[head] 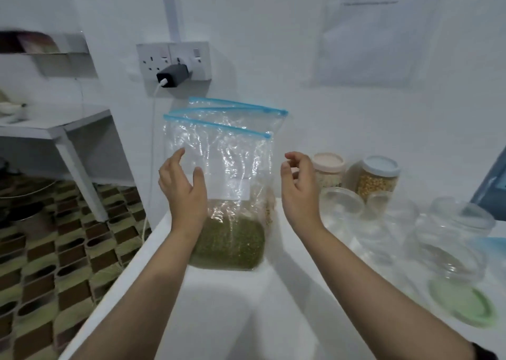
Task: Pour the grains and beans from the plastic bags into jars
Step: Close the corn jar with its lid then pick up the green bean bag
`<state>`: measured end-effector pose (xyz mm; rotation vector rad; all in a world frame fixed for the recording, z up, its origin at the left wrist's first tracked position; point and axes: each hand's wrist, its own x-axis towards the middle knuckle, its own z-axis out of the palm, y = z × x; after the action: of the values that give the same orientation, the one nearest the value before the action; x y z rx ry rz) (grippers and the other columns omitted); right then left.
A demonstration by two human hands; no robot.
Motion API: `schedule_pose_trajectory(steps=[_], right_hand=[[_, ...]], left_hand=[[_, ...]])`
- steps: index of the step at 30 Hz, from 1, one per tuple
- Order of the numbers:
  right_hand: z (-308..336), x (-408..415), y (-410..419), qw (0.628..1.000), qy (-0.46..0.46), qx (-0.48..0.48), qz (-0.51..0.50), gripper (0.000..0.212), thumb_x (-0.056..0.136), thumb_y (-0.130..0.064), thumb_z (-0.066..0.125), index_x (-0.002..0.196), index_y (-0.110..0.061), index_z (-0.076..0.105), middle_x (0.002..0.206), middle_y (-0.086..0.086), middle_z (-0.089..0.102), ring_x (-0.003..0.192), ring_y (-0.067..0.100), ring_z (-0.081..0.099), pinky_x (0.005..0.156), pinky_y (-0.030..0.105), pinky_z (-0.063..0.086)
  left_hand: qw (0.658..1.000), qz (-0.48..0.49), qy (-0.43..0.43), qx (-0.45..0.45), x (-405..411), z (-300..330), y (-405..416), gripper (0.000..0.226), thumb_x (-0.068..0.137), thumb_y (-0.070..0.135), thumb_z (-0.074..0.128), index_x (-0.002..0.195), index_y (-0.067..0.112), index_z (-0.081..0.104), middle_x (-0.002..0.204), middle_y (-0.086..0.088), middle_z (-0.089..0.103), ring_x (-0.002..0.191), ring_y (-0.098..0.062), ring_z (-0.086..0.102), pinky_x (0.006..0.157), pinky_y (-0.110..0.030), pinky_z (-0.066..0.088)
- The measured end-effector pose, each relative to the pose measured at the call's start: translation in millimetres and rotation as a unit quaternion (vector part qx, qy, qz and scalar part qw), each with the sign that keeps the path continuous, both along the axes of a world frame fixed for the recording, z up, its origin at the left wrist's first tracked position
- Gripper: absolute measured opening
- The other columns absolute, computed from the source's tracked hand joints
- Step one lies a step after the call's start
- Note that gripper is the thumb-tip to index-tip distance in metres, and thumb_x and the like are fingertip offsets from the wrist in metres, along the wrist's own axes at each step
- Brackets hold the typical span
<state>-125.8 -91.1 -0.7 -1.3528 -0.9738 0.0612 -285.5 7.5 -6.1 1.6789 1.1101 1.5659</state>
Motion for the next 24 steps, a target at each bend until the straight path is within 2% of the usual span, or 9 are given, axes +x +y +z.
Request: schedule_pose_trajectory(steps=[4, 8, 10, 12, 13, 15, 17, 20, 24], right_hand=[[-32, -15, 59, 0.991, 0.07, -0.111, -0.031, 0.038, 0.105, -0.032, 0.044, 0.142, -0.024, 0.039, 0.137, 0.007, 0.043, 0.122, 0.023, 0.049, 0.106, 0.04, 0.042], [-43, -27, 77, 0.984, 0.113, -0.136, -0.022, 0.051, 0.104, -0.04, 0.045, 0.151, -0.025, 0.029, 0.147, 0.011, 0.037, 0.127, 0.017, 0.044, 0.109, 0.035, 0.037], [-42, -31, 79, 0.986, 0.117, -0.121, -0.022, 0.051, 0.102, -0.043, 0.049, 0.148, -0.03, 0.03, 0.14, 0.009, 0.043, 0.128, 0.025, 0.05, 0.108, 0.043, 0.042], [-39, -34, 78, 0.989, 0.103, -0.103, -0.024, 0.05, 0.1, -0.041, 0.056, 0.144, -0.038, 0.033, 0.128, 0.004, 0.049, 0.122, 0.026, 0.055, 0.104, 0.045, 0.047], [-38, -35, 77, 0.991, 0.094, -0.095, -0.024, 0.049, 0.099, -0.037, 0.059, 0.141, -0.041, 0.036, 0.124, 0.003, 0.051, 0.116, 0.024, 0.057, 0.101, 0.044, 0.048], [-36, -37, 70, 0.994, 0.084, -0.07, -0.016, 0.048, 0.096, -0.028, 0.065, 0.136, -0.043, 0.043, 0.109, 0.001, 0.057, 0.088, 0.017, 0.059, 0.09, 0.039, 0.051], [-33, -38, 61, 0.996, 0.085, -0.036, -0.003, 0.046, 0.094, -0.017, 0.068, 0.131, -0.04, 0.053, 0.089, -0.006, 0.059, 0.067, 0.011, 0.048, 0.077, 0.034, 0.049], [-27, -38, 41, 0.996, 0.092, 0.01, -0.017, 0.044, 0.092, -0.01, 0.069, 0.127, -0.035, 0.06, 0.073, -0.014, 0.053, 0.062, 0.003, 0.042, 0.076, 0.03, 0.048], [-20, -37, 7, 0.995, 0.084, 0.04, -0.025, 0.05, 0.093, -0.01, 0.069, 0.132, -0.039, 0.058, 0.076, -0.016, 0.057, 0.068, 0.009, 0.045, 0.083, 0.045, 0.052]], left_hand=[[0.992, -0.038, 0.078, -0.092, -20, -18, 54, 0.062, 0.101, 0.039, 0.049, 0.155, 0.032, 0.018, 0.161, -0.004, 0.008, 0.149, -0.027, 0.01, 0.119, -0.049, 0.02], [0.993, -0.065, 0.039, -0.089, -33, -25, 71, 0.067, 0.1, 0.029, 0.056, 0.155, 0.03, 0.017, 0.157, -0.008, 0.016, 0.144, -0.026, 0.026, 0.112, -0.034, 0.027], [0.994, -0.074, 0.022, -0.075, -37, -27, 75, 0.063, 0.1, 0.022, 0.056, 0.153, 0.03, 0.023, 0.144, -0.006, 0.035, 0.12, -0.015, 0.049, 0.103, -0.027, 0.039], [0.995, -0.074, 0.007, -0.066, -40, -28, 77, 0.059, 0.1, 0.018, 0.057, 0.15, 0.032, 0.029, 0.129, -0.004, 0.047, 0.09, -0.003, 0.052, 0.083, -0.013, 0.043], [0.995, -0.075, 0.001, -0.061, -40, -29, 77, 0.057, 0.1, 0.017, 0.056, 0.148, 0.033, 0.032, 0.124, -0.003, 0.05, 0.084, -0.003, 0.051, 0.077, -0.008, 0.041], [0.995, -0.088, -0.017, -0.053, -42, -30, 73, 0.054, 0.101, 0.016, 0.055, 0.146, 0.036, 0.034, 0.117, 0.001, 0.054, 0.085, -0.002, 0.053, 0.073, -0.003, 0.041], [0.992, -0.112, -0.039, -0.05, -44, -29, 67, 0.052, 0.102, 0.017, 0.052, 0.146, 0.037, 0.035, 0.112, 0.003, 0.058, 0.09, 0.0, 0.057, 0.073, 0.001, 0.039], [0.988, -0.137, -0.057, -0.037, -44, -24, 53, 0.048, 0.104, 0.016, 0.048, 0.144, 0.039, 0.036, 0.105, 0.005, 0.063, 0.094, 0.011, 0.058, 0.078, 0.003, 0.036], [0.984, -0.157, -0.085, -0.018, -36, -14, 27, 0.044, 0.105, 0.014, 0.046, 0.142, 0.037, 0.037, 0.099, 0.008, 0.064, 0.098, 0.009, 0.058, 0.086, 0.002, 0.035]])
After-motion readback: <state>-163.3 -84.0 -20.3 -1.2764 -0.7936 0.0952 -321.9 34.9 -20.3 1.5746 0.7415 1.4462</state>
